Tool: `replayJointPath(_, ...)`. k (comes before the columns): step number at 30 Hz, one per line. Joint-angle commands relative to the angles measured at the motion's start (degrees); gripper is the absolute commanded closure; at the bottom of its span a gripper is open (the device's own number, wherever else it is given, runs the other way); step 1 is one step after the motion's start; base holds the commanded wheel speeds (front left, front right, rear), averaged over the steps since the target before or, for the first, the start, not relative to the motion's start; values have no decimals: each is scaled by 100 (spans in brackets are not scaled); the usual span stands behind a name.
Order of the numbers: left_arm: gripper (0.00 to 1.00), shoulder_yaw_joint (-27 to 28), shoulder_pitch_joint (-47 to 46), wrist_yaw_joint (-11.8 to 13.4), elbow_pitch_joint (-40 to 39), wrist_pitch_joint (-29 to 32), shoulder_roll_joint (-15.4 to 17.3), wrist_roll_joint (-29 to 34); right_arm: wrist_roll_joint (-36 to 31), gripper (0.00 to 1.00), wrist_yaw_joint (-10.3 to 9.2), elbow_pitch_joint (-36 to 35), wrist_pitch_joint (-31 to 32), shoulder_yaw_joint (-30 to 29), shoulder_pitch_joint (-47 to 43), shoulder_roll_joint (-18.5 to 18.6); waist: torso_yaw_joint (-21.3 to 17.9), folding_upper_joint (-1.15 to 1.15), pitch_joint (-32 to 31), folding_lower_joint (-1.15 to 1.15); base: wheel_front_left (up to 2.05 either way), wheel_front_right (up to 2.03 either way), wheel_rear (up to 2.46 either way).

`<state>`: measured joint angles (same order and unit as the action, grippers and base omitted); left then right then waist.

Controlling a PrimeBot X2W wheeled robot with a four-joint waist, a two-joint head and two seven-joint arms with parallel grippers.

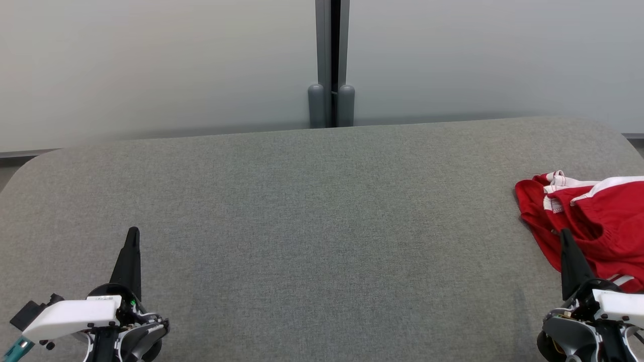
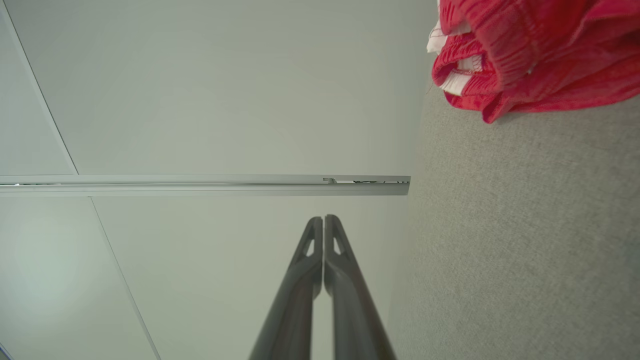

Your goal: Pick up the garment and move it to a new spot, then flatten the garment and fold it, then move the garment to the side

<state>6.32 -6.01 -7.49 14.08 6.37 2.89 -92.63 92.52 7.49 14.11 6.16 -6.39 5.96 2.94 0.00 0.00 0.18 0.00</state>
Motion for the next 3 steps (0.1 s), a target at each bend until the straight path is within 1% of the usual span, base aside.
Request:
replayJointPath(1,100,25,-53,-22,9,11,13,10,2,100,0,10,41,-5,63,8,0,0,0,0,0,0,0)
replayJointPath(3,100,25,-53,-22,9,12,12,12,1,100,0,10,42,-6,63,7,0,0,0,0,0,0,0)
